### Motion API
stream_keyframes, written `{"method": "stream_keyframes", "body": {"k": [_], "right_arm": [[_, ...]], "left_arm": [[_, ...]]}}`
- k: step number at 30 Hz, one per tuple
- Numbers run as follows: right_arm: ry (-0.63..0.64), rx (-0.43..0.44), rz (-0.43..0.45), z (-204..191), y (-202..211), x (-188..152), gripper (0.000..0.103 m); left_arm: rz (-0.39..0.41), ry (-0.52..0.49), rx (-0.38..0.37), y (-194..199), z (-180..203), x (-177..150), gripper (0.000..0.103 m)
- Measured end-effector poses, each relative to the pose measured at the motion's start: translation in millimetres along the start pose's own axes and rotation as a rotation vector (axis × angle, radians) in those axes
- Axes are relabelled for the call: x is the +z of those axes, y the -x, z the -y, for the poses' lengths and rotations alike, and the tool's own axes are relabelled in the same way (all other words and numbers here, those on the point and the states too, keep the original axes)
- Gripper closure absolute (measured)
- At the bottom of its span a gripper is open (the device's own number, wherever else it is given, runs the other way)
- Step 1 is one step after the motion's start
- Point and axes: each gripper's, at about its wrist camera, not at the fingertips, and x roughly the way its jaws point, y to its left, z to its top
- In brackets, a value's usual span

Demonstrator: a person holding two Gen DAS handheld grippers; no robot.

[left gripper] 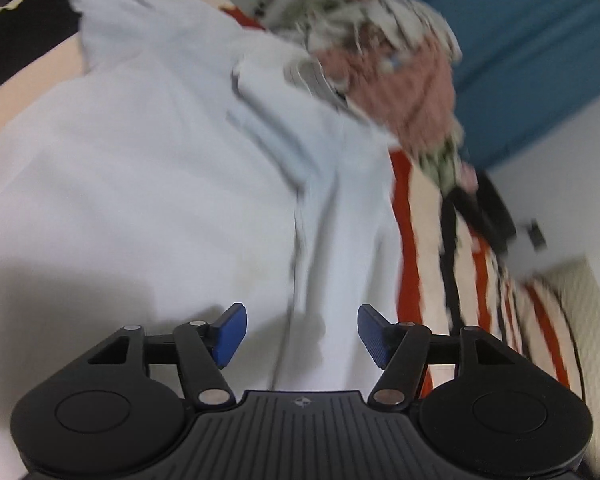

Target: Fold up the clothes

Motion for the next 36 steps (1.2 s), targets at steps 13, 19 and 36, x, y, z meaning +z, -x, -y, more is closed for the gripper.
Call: {"method": "stream_keyframes", "body": {"k": [13,19,36], "right_arm": [[-0.067,-0.079,-0.068,39,-69,-9,0.010],[-0.116,-0.085,-0.088,52,-87,-9,0.010],[-0.113,0.087,-0.136,30,-57,-17,0.011]], "left_arm": [[0.149,-0.111,0.130,-151,30,107,0.101],[0.193,-0.304,0.292,-148,58,124,0.093],[-0.137,-0.064,0.078,57,-36,-89,0.048]]}}
